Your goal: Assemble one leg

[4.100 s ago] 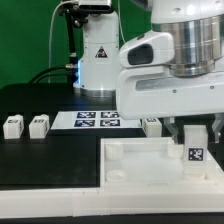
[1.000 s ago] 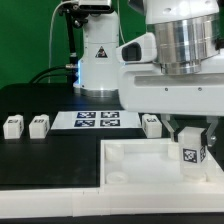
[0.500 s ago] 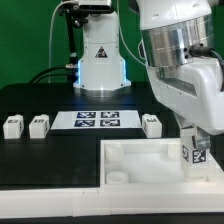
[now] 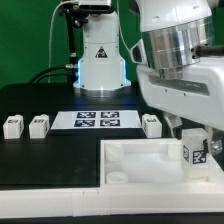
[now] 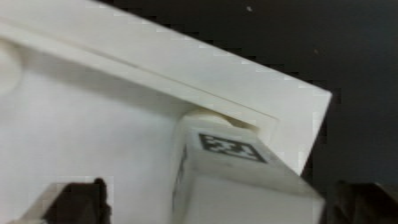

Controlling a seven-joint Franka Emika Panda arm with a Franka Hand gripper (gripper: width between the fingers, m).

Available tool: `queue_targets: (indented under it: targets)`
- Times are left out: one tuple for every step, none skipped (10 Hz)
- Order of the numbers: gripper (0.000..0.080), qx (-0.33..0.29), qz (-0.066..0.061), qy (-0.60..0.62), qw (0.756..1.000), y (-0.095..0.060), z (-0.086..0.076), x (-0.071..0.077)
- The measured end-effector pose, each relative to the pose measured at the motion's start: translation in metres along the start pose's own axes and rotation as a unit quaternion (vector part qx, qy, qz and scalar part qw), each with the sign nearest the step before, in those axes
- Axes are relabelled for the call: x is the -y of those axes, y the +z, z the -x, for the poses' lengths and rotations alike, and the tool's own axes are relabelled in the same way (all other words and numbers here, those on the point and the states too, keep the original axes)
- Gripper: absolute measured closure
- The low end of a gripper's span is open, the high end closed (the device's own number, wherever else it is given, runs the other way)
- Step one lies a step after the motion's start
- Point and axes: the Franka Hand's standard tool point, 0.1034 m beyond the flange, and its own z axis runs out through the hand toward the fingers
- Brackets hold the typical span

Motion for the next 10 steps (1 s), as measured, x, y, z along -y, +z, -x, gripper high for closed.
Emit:
queue_targets:
  targets:
    - [0.0157, 0.005, 0.011, -0.064, 0.998, 0.0014, 0.0021, 0.0016]
    - [0.0151, 0.003, 0.01, -0.099, 0.995, 0.0011, 0.0005, 0.001]
    - [0.015, 0.004, 0.011, -0.16, 0.987, 0.0015, -0.0003, 0.0]
    - [0.015, 0.005, 0.011, -0.206, 0.979, 0.0016, -0.0004, -0.0003]
    - [0.015, 0.005, 0.011, -0.243, 0.97, 0.0013, -0.0004, 0.0001]
    - [0.015, 0.0, 0.026, -0.341, 0.94, -0.0023, -0.0017, 0.0023]
    - [0.015, -0.005, 0.031, -0.412, 0.911, -0.0051, -0.0033, 0.0056]
    - [0.015, -0.007, 0.03, -0.43, 0.902, -0.0052, -0.0041, 0.0059]
    - [0.015, -0.007, 0.029, -0.425, 0.905, -0.0049, -0.004, 0.0059]
    - [0.0272, -0.007, 0.029, -0.407, 0.913, -0.0047, -0.0038, 0.0059]
